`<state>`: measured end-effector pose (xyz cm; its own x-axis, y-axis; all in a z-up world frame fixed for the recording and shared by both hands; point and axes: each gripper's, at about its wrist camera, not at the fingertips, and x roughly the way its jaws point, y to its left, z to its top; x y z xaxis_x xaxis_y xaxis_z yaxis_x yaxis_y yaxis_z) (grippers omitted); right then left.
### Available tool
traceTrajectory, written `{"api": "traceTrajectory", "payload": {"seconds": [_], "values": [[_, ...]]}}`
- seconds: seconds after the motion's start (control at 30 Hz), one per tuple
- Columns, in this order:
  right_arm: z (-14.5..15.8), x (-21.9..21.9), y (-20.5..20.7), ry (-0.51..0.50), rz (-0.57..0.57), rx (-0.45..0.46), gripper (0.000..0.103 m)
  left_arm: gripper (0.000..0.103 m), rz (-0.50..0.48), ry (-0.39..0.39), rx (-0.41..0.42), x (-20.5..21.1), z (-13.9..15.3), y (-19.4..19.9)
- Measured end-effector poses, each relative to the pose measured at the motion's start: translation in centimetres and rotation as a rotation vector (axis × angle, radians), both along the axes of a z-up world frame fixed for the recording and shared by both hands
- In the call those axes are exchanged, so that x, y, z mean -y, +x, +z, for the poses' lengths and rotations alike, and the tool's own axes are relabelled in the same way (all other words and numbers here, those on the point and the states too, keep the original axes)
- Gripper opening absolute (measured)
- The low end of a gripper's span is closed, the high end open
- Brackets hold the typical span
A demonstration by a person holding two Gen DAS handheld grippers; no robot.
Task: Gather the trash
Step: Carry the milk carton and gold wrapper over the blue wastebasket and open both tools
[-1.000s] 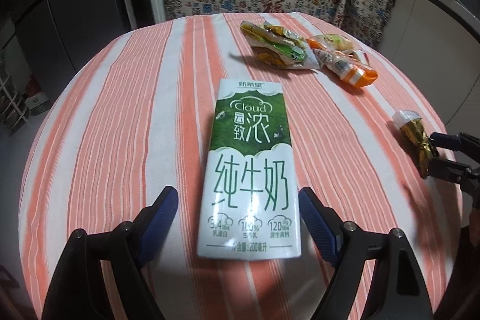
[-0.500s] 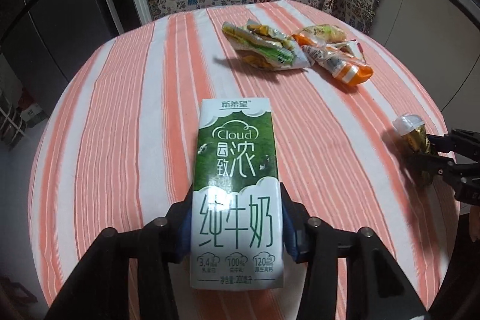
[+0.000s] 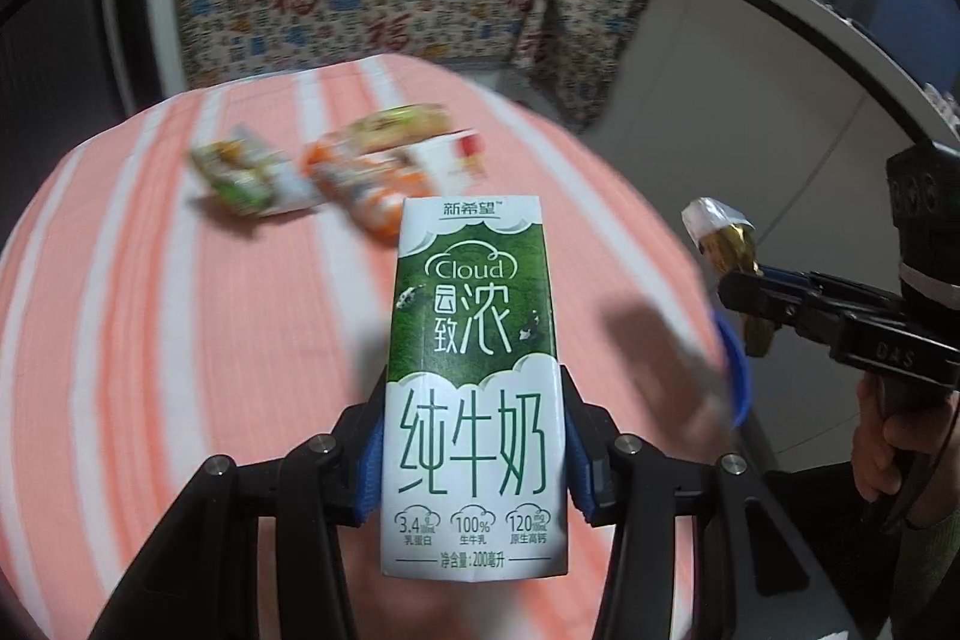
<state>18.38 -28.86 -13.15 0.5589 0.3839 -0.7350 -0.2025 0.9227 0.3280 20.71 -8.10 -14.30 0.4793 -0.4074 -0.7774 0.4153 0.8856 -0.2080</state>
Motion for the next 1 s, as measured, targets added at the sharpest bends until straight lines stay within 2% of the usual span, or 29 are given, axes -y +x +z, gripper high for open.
{"api": "traceTrajectory", "payload": {"seconds": [0.1,0.2,0.33,0.5,0.73,1.0], "values": [[0.9,5.3,-0.7,-0.061,-0.102,0.002,0.044,0.048,-0.067,-0.038,-0.004,4.5,0.6,0.1],[0.5,10.4,-1.2,-0.089,-0.197,-0.029,0.044,0.048,-0.141,-0.055,-0.006,10.1,0.9,0.2],[-1.8,17.2,-1.2,-0.117,-0.324,-0.101,0.044,0.048,-0.216,-0.049,-0.029,16.7,-0.1,0.6],[-4.0,22.7,-1.6,-0.100,-0.422,-0.144,0.044,0.048,-0.273,-0.054,-0.076,23.3,-2.3,1.1],[-5.9,26.8,-2.3,-0.029,-0.491,-0.176,0.044,0.048,-0.308,-0.044,-0.127,30.1,-6.0,2.8],[-6.5,28.3,-3.1,0.033,-0.525,-0.184,0.044,0.049,-0.314,-0.021,-0.168,33.3,-9.1,3.4]]}}
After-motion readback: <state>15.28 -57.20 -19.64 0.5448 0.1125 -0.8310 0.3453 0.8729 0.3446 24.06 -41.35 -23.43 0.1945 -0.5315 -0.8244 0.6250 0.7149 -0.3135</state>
